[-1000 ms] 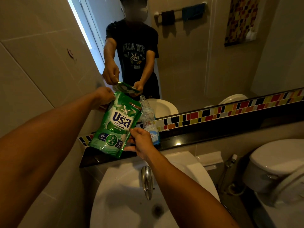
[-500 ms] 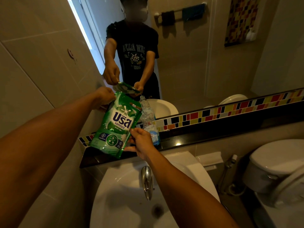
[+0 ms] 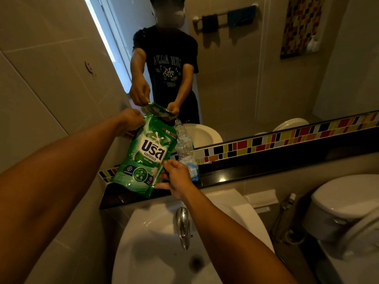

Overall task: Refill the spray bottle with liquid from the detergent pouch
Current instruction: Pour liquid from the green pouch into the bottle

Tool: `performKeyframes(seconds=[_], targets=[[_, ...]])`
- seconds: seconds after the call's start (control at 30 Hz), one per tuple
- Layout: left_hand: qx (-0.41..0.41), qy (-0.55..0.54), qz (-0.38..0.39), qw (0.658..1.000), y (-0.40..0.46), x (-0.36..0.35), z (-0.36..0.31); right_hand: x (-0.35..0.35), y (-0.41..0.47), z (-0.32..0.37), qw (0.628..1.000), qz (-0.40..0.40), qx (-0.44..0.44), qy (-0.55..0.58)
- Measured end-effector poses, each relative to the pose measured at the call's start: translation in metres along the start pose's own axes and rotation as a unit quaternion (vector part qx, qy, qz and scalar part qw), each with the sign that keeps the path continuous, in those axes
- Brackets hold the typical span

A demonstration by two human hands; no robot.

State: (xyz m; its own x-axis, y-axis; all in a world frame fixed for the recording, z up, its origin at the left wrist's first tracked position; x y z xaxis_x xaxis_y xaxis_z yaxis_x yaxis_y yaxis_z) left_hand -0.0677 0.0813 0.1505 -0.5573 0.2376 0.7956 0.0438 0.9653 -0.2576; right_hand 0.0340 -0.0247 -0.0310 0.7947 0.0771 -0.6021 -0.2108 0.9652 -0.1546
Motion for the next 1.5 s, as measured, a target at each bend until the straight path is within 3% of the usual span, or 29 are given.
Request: performKeyframes(seconds=[1.5], targets=[[0.0, -0.009, -0.003, 1.0, 0.0004, 0.0017, -0.0002, -0.0046, -0.0059, 0.0035, 1.0, -0.006, -0.001, 0.014]])
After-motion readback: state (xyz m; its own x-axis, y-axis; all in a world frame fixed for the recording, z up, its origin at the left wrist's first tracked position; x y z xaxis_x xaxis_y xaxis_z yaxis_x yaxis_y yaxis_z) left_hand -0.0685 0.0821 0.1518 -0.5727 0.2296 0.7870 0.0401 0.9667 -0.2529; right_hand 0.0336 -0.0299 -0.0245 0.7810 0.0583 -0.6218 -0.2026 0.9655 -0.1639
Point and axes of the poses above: each hand's wrist, its own y-axis towards the middle knuckle, its own x-axis out of the back of the hand, z = x × y, the point moved 8 cm from there along y, towards the middle knuckle, and after that the axes turned 4 degrees about z, right-handed, at the moved point
